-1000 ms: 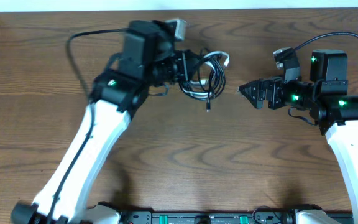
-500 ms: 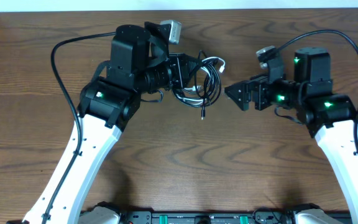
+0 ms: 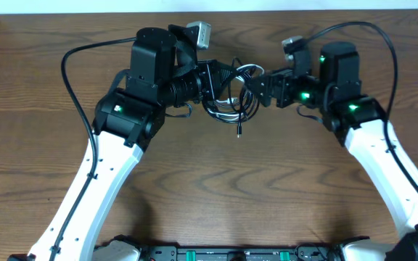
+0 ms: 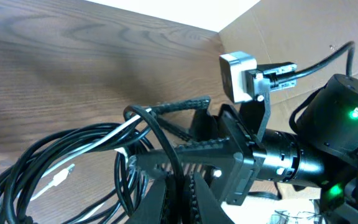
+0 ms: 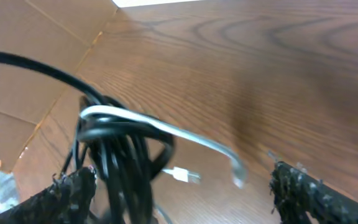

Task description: Untangle cables

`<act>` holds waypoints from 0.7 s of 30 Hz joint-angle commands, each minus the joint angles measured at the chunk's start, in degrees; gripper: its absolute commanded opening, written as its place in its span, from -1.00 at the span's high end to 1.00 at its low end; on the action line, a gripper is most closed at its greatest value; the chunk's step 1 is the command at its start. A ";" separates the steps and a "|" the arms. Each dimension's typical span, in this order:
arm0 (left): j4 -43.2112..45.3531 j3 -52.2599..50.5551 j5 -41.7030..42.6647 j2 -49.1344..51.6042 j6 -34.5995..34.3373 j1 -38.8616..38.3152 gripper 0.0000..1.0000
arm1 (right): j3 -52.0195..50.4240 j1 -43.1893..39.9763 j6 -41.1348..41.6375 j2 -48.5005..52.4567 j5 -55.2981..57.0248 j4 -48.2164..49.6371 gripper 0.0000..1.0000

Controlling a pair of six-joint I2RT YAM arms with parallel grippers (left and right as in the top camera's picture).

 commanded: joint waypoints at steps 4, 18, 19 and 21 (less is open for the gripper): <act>0.37 1.03 0.98 0.44 -0.87 0.02 0.85 | 0.90 3.87 7.54 5.01 4.68 1.66 -0.45; 6.23 1.20 1.07 -1.51 -3.30 7.85 0.86 | 0.90 -1.31 22.91 10.69 39.71 -15.76 -0.21; 6.78 1.20 1.36 -1.81 -3.56 8.63 0.85 | 0.90 -1.70 22.84 11.06 39.52 -15.93 -0.21; 8.15 1.22 3.26 -2.97 -3.72 11.21 0.86 | 0.90 -2.86 21.55 12.39 38.34 -15.96 -0.19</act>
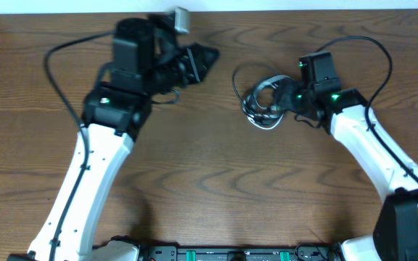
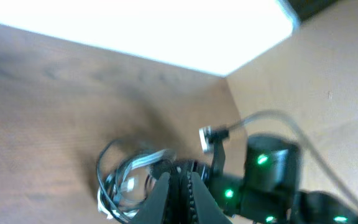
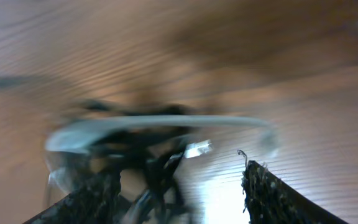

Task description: Untangle cables

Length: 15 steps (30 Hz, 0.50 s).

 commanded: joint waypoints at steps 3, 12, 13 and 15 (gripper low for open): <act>1.38 1.66 2.91 -6.05 -2.23 7.85 0.86 | -0.44 -3.43 -0.66 4.74 3.76 -0.37 -0.18; -2.89 1.60 2.84 -6.75 1.11 11.34 0.86 | 0.37 -4.00 -12.46 4.81 -7.41 3.32 -0.15; -3.91 1.57 2.84 -6.10 2.08 10.82 0.85 | 0.81 -4.35 -13.49 4.46 -9.16 3.30 -0.13; -6.73 1.57 2.82 -4.26 4.57 9.60 0.86 | 1.81 -5.11 -14.84 4.09 -12.28 2.64 -0.13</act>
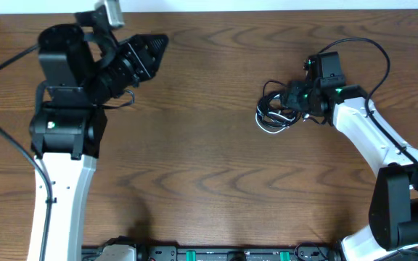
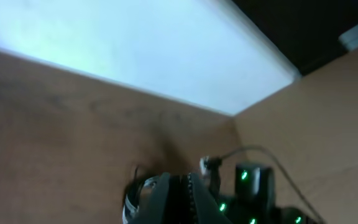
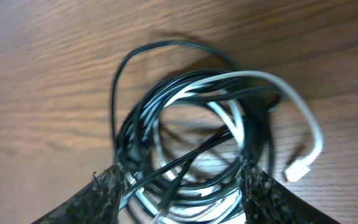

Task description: Untangle cables

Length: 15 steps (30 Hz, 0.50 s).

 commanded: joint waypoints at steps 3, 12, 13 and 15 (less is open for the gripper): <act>-5.95 1.09 0.81 6.21 7.76 -3.85 0.85 | 4.61 -3.41 -5.42 -1.11 -7.21 -5.22 -0.17; -5.51 1.01 -7.04 18.71 8.61 -14.69 0.79 | 9.25 -12.02 -9.07 -1.64 -9.22 -14.05 -0.34; -4.81 1.01 -8.46 19.91 8.61 -15.76 0.70 | 9.22 -12.52 -9.07 -1.64 -9.40 -14.51 -0.35; -2.03 1.01 -10.97 22.82 8.61 -17.97 0.46 | 9.22 -13.35 -9.29 -1.64 -9.51 -15.72 -0.35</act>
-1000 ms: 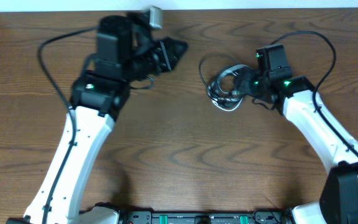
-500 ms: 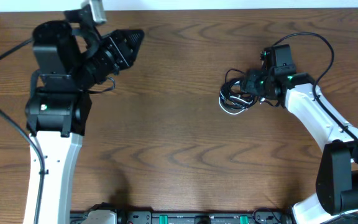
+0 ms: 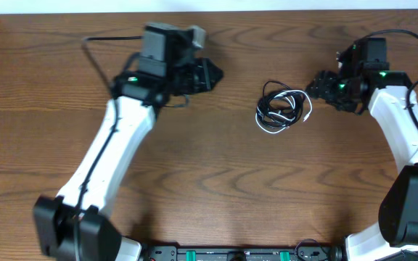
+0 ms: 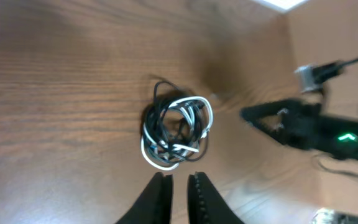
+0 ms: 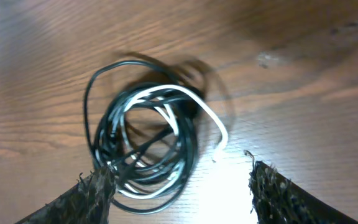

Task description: Untangle cables

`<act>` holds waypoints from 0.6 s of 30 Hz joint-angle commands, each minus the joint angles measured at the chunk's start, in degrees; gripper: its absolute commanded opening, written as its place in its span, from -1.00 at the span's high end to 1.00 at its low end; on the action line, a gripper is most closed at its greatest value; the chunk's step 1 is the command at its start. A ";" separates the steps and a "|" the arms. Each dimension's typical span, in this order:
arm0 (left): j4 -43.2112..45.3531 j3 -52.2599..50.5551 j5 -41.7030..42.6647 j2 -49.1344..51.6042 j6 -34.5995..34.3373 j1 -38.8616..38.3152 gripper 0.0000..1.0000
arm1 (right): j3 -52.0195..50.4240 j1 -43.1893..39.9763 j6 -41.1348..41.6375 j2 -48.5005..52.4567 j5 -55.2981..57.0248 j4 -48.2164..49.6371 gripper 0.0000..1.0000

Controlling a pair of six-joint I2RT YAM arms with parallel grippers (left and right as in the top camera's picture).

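A tangled bundle of black and white cables (image 3: 281, 112) lies on the wooden table (image 3: 216, 181), right of centre. It also shows as the coil (image 4: 176, 130) in the left wrist view and as the coil (image 5: 148, 149) in the right wrist view. My left gripper (image 3: 212, 75) points at the bundle from the left, well short of it. Its fingers (image 4: 160, 190) stand a narrow gap apart with nothing between them. My right gripper (image 3: 319, 88) hangs just right of the bundle. It is wide open (image 5: 185, 186) and holds nothing.
The table's back edge (image 3: 267, 9) runs close behind both grippers. A cardboard wall (image 4: 334, 37) stands at the right side. Each arm trails its own black cord (image 3: 405, 35) over the back of the table.
My right gripper has drawn back to the right, leaving the bundle lying alone on the table. My left gripper has moved from the far left back corner toward the bundle.
First both grippers met at the bundle near the back middle, cables running through the left fingers. Then the left arm was away to the left and the bundle sat at the right gripper. Then it lay on the table under that gripper, and now apart from both.
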 commanded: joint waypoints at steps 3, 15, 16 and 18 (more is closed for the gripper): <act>8.20 0.94 -6.82 8.22 1.42 -5.75 0.25 | 0.85 -1.33 -3.78 -1.44 -1.92 -2.43 -0.38; 24.96 0.94 -6.84 26.91 -2.71 -14.51 0.02 | 0.76 -1.27 -5.92 -1.44 -1.27 -4.70 -0.45; 25.86 0.94 -6.91 27.74 -2.71 -14.99 0.02 | 0.76 -1.27 -5.92 -1.44 -1.27 -4.70 -0.45; 27.34 0.94 -8.85 29.35 -2.71 -16.06 0.02 | 0.76 -1.27 -5.92 -1.44 -1.27 -4.76 -0.45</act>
